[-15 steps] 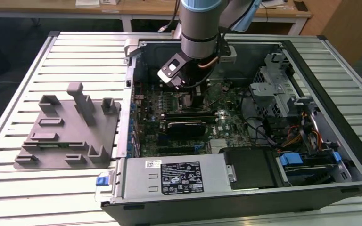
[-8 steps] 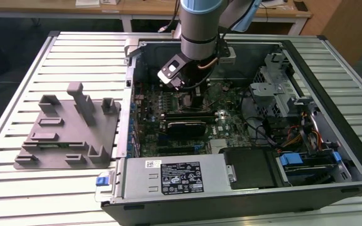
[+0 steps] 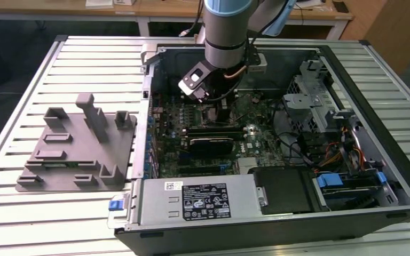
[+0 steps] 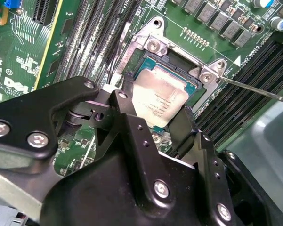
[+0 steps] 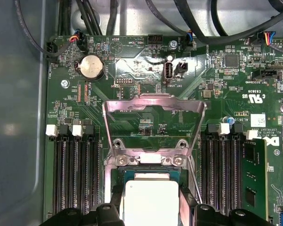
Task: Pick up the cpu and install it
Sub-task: 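Place the cpu into insertion slot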
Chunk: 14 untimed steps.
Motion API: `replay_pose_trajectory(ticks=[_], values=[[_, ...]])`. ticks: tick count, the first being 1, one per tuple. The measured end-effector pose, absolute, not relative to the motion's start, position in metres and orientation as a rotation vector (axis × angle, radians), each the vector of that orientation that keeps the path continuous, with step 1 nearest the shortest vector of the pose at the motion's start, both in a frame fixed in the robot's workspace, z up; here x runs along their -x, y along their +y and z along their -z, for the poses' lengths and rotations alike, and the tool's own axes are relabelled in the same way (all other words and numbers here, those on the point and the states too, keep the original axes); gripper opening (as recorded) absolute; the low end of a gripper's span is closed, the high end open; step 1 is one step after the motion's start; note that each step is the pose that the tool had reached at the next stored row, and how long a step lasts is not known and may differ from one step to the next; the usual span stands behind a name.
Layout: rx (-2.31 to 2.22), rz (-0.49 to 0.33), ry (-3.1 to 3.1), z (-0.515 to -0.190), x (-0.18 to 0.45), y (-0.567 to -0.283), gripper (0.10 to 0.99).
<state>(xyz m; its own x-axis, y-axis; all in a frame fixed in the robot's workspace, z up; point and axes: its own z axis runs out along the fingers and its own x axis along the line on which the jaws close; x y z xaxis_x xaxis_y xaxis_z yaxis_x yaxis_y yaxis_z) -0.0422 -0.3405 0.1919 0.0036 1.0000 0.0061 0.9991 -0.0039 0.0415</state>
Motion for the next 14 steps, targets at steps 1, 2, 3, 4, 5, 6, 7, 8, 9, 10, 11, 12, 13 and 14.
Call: replay_pose_trajectory(ticks=[1,2,3,4,5,6,7,8,9,10,11,12,13,14], values=[[-2.208,-0.052,2.199,-0.1919,0.0422,-0.3405,0.541],[-2.208,-0.052,2.199,-0.1919,0.0422,-0.3405,0.541],[-2.208,-0.052,2.199,-0.1918,0.0422,-0.3405,0.541],[-2.208,-0.052,2.199,-0.1917,0.0422,-0.3405,0.541],[-2.208,-0.053,2.199,-0.1917,0.0422,-0.3405,0.541],[-2.208,-0.053,2.199,-0.1916,0.0422,-0.3405,0.553],[-2.208,-0.053,2.199,-0.1916,0.0422,-0.3405,0.553],[-2.208,-0.053,2.199,-0.1916,0.0422,-0.3405,0.616],[-2.208,-0.053,2.199,-0.1916,0.0422,-0.3405,0.616],[-2.208,-0.053,2.199,-0.1916,0.0422,-0.3405,0.616],[-2.208,-0.053,2.199,-0.1916,0.0422,-0.3405,0.616],[-2.208,-0.052,2.199,-0.192,0.0422,-0.3405,0.616],[-2.208,-0.053,2.199,-0.193,0.0422,-0.3405,0.616],[-2.208,-0.053,2.199,-0.1943,0.0422,-0.3405,0.616]])
